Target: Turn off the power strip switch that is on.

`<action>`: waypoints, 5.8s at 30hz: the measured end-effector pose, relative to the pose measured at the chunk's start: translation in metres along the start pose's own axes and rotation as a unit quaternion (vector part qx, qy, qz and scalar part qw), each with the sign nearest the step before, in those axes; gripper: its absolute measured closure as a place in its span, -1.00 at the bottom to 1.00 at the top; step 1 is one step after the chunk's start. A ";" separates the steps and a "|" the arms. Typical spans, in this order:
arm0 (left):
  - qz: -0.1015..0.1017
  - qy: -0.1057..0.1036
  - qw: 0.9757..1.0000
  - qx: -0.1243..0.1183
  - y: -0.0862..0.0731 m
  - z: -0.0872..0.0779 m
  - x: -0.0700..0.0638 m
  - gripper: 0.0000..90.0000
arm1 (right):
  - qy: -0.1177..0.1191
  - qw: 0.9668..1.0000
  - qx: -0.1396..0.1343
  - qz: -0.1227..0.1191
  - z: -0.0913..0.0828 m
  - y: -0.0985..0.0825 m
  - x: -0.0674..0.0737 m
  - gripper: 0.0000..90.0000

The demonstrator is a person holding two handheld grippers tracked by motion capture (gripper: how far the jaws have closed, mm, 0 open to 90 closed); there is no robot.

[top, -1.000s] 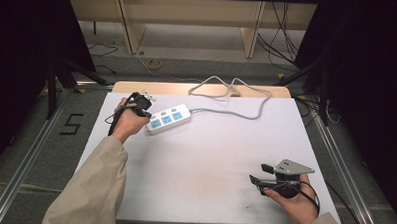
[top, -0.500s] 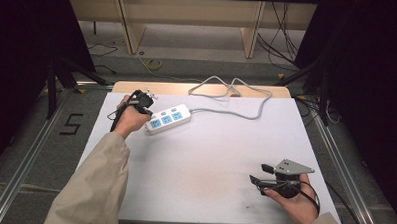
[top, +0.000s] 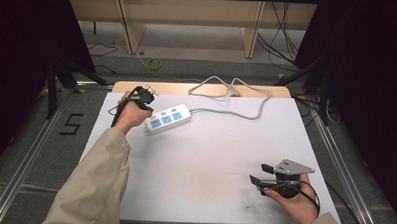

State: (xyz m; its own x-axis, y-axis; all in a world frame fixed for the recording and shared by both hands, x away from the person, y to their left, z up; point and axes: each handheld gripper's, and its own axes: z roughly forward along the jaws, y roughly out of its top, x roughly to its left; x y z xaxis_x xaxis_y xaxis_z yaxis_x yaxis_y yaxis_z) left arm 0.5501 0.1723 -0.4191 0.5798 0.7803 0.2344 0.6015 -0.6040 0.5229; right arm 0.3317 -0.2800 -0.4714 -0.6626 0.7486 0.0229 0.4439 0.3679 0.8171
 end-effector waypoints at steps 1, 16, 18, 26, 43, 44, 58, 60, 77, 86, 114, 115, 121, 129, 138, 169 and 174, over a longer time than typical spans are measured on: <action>0.002 0.000 1.000 0.004 0.001 0.000 0.000 0.99 | 0.000 1.000 0.000 -0.001 0.000 0.000 0.000 -0.16; 0.004 -0.003 1.000 0.011 0.009 0.004 0.001 0.99 | 0.001 1.000 -0.001 0.000 0.000 0.000 0.000 -0.16; 0.004 -0.004 1.000 0.012 0.009 0.004 0.002 0.99 | 0.001 1.000 -0.001 -0.001 0.000 0.000 0.000 -0.16; -0.002 -0.007 1.000 0.018 0.012 0.008 0.003 0.99 | 0.002 1.000 -0.001 -0.002 0.001 0.001 0.000 -0.16; -0.003 -0.002 0.999 0.032 0.021 0.014 0.007 0.99 | 0.003 1.000 -0.001 0.000 0.000 0.001 -0.001 -0.16; -0.004 -0.002 0.999 0.032 0.021 0.015 0.007 0.99 | 0.003 1.000 -0.001 -0.001 0.000 0.001 -0.001 -0.16; -0.001 -0.004 0.999 0.048 0.020 0.020 0.009 0.99 | 0.003 1.000 -0.002 -0.001 0.000 0.001 -0.001 -0.16; 0.000 -0.005 0.999 0.051 0.019 0.021 0.009 0.99 | 0.003 1.000 -0.002 -0.001 0.000 0.001 -0.001 -0.16; 0.012 -0.007 0.998 0.068 0.019 0.028 0.005 0.99 | 0.003 1.000 0.000 -0.004 0.000 0.001 -0.001 -0.16; 0.011 -0.008 0.998 0.068 0.019 0.032 0.001 0.99 | 0.004 1.000 0.000 -0.004 0.000 0.001 -0.001 -0.16; 0.015 -0.013 0.995 0.098 0.016 0.034 0.002 1.00 | 0.006 1.000 0.002 -0.007 0.001 0.001 0.000 -0.17; 0.015 -0.014 0.995 0.097 0.016 0.034 0.002 0.99 | 0.006 1.000 0.002 -0.007 0.001 0.001 0.000 -0.16; 0.011 -0.024 0.996 0.089 0.017 0.033 0.002 1.00 | 0.007 1.000 0.003 -0.007 0.001 0.001 0.000 -0.16; 0.019 -0.020 0.996 0.089 0.019 0.034 -0.001 1.00 | 0.007 1.000 0.003 -0.007 0.001 0.001 0.000 -0.16; 0.014 -0.019 0.995 0.095 0.018 0.034 -0.001 0.99 | 0.006 1.000 0.003 -0.010 0.002 0.002 0.000 -0.16; 0.005 -0.021 0.995 0.098 0.018 0.034 0.000 1.00 | 0.010 1.000 0.007 -0.017 0.005 0.004 0.000 -0.16; 0.009 -0.018 0.994 0.105 0.017 0.036 0.000 1.00 | 0.010 1.000 0.007 -0.016 0.005 0.004 0.001 -0.16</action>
State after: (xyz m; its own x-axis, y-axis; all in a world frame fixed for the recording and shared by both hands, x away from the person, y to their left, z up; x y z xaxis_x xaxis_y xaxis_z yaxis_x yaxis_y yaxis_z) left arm 0.5799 0.1561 -0.4395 0.6093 0.7645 0.2105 0.6896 -0.6419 0.3354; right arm 0.3359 -0.2756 -0.4708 -0.6887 0.7250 0.0086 0.4302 0.3991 0.8097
